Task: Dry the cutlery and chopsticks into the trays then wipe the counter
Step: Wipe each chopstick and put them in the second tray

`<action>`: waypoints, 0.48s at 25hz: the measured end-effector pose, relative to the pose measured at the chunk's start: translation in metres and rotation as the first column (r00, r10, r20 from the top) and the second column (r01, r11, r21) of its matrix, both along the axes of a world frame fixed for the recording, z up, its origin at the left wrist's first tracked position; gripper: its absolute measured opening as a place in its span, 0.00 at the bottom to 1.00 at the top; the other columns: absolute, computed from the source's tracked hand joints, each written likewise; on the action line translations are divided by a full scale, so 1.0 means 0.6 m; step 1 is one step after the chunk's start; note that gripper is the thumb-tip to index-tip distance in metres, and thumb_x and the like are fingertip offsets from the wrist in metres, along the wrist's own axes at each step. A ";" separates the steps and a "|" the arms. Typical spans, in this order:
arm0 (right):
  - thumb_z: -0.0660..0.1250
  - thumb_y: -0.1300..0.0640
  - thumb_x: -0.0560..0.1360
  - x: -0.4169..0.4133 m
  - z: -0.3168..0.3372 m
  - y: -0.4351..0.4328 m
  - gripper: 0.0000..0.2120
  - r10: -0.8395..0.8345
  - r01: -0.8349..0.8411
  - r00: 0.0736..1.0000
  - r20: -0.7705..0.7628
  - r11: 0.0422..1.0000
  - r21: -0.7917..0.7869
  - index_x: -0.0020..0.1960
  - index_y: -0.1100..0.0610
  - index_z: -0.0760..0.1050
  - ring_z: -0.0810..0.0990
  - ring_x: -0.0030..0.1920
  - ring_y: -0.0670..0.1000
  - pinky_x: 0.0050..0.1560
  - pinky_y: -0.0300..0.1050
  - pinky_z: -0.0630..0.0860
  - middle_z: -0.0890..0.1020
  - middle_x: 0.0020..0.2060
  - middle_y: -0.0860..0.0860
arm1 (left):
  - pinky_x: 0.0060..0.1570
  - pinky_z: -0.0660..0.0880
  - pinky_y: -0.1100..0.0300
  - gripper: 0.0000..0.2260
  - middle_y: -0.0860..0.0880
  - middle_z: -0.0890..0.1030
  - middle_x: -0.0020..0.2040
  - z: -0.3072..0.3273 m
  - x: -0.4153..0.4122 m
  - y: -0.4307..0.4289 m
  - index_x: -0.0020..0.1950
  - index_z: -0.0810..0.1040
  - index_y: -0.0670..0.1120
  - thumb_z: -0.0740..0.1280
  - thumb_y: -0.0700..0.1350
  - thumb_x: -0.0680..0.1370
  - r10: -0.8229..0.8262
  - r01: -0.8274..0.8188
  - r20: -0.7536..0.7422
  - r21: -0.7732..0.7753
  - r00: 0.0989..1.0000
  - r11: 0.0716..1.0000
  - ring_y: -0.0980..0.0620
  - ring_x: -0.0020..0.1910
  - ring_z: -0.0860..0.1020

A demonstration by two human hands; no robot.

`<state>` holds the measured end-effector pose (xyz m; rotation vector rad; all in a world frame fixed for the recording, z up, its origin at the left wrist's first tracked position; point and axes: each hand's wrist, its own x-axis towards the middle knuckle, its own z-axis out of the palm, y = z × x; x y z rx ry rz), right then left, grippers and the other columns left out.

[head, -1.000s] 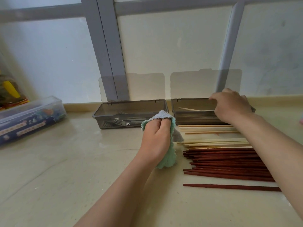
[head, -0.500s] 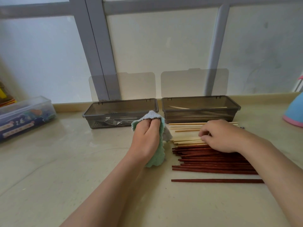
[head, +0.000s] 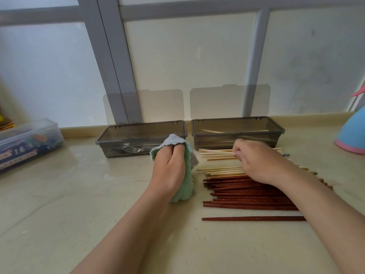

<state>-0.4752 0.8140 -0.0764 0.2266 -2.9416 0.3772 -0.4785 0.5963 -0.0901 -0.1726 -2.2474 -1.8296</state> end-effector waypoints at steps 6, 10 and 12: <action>0.57 0.56 0.84 0.038 0.021 -0.049 0.09 0.232 -0.276 0.958 -0.170 0.907 -0.317 0.51 0.48 0.75 0.76 0.34 0.51 0.36 0.50 0.73 0.78 0.34 0.49 | 0.35 0.70 0.65 0.17 0.51 0.73 0.35 0.005 0.008 0.000 0.40 0.73 0.45 0.54 0.47 0.85 -0.089 0.089 -0.003 0.029 0.996 0.996 0.58 0.33 0.71; 0.58 0.57 0.84 0.037 0.012 -0.057 0.10 0.234 -0.271 0.962 -0.144 0.893 -0.360 0.51 0.48 0.77 0.75 0.34 0.51 0.37 0.52 0.73 0.80 0.35 0.50 | 0.41 0.69 0.54 0.17 0.49 0.73 0.35 0.009 0.006 -0.002 0.40 0.71 0.45 0.54 0.49 0.86 -0.050 0.052 -0.020 0.141 0.999 0.989 0.52 0.36 0.71; 0.58 0.56 0.84 0.036 0.010 -0.055 0.10 0.246 -0.273 0.962 -0.121 0.891 -0.362 0.51 0.47 0.77 0.75 0.35 0.51 0.38 0.52 0.73 0.80 0.35 0.50 | 0.39 0.70 0.53 0.18 0.51 0.72 0.33 0.010 0.004 -0.004 0.37 0.70 0.46 0.54 0.48 0.85 -0.020 0.024 -0.027 0.179 0.999 0.984 0.52 0.35 0.71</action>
